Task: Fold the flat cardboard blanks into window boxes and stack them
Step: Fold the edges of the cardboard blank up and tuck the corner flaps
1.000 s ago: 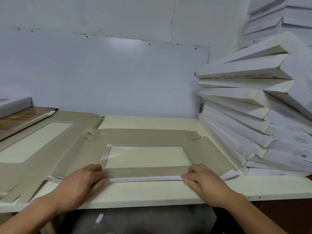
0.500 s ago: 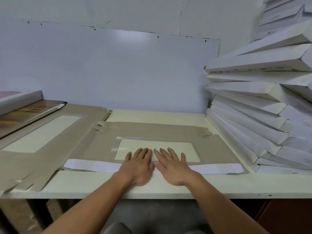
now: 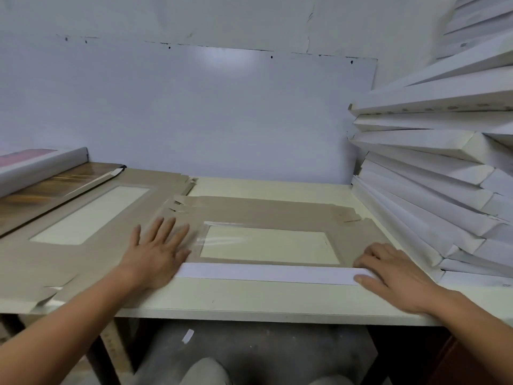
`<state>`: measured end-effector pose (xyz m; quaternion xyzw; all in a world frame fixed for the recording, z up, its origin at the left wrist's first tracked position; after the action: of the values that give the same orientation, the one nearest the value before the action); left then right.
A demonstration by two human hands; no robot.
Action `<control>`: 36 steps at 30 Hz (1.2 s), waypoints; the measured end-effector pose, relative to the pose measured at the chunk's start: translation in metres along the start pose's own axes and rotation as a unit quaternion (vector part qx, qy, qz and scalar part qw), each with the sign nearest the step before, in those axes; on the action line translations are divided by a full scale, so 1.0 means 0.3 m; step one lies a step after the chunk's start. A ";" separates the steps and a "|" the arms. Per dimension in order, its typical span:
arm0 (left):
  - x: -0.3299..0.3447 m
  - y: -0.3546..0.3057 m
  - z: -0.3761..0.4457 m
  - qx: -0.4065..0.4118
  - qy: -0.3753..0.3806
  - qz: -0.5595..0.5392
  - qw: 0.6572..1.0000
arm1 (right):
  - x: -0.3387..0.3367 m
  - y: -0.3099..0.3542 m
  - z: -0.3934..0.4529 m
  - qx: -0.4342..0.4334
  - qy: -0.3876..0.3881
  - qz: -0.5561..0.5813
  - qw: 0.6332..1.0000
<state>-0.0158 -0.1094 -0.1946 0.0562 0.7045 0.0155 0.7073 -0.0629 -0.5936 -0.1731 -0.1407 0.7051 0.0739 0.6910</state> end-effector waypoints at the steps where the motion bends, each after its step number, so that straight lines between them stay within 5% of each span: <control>1: -0.028 -0.033 -0.025 0.002 -0.043 0.009 0.999 | -0.013 0.026 -0.010 -0.018 0.010 -0.002 1.000; 6: -0.108 -0.271 -0.174 0.046 -0.098 -0.054 0.993 | -0.039 0.170 0.008 -0.072 0.138 0.084 0.984; 11: -0.156 -0.569 -0.377 0.211 -0.085 -0.094 0.969 | -0.059 0.429 0.069 -0.060 0.236 0.289 0.926; 14: -0.153 -0.702 -0.504 0.279 -0.122 -0.072 0.950 | -0.007 0.584 0.132 0.023 0.227 0.486 0.844; 17: -0.138 -0.683 -0.516 0.197 -0.081 -0.056 0.975 | 0.017 0.701 0.204 0.092 0.199 0.661 0.718; 21: -0.146 -0.613 -0.482 0.203 -0.152 -0.049 0.966 | -0.008 0.786 0.292 0.092 0.183 0.721 0.662; 23: -0.126 -0.572 -0.453 0.213 -0.083 -0.106 0.968 | -0.016 0.768 0.325 0.068 0.184 0.687 0.699; 26: -0.109 -0.473 -0.416 0.246 -0.125 -0.197 0.941 | -0.054 0.622 0.344 0.004 0.140 0.540 0.830; 29: -0.116 -0.361 -0.386 0.319 -0.097 -0.167 0.928 | -0.110 0.371 0.316 -0.058 0.078 0.243 0.965; 33: -0.145 -0.208 -0.299 0.360 -0.024 -0.179 0.915 | -0.029 0.087 0.228 -0.035 0.206 -0.058 0.976; 36: -0.157 -0.121 -0.239 0.359 -0.004 -0.221 0.907 | -0.013 0.065 0.183 -0.062 0.179 -0.137 0.972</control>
<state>-0.0897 -0.1461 -0.1515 0.1489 0.6537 -0.3955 0.6278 -0.0163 -0.5583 -0.1729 -0.2895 0.7856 -0.0039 0.5468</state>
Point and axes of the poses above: each hand's wrist, its own z-axis towards the middle knuckle, its own x-axis out of the palm, y = z × x, the point moved 7 cm from there along z, towards the middle knuckle, and after that the axes turned 7 degrees about y, right-handed, at the moved point
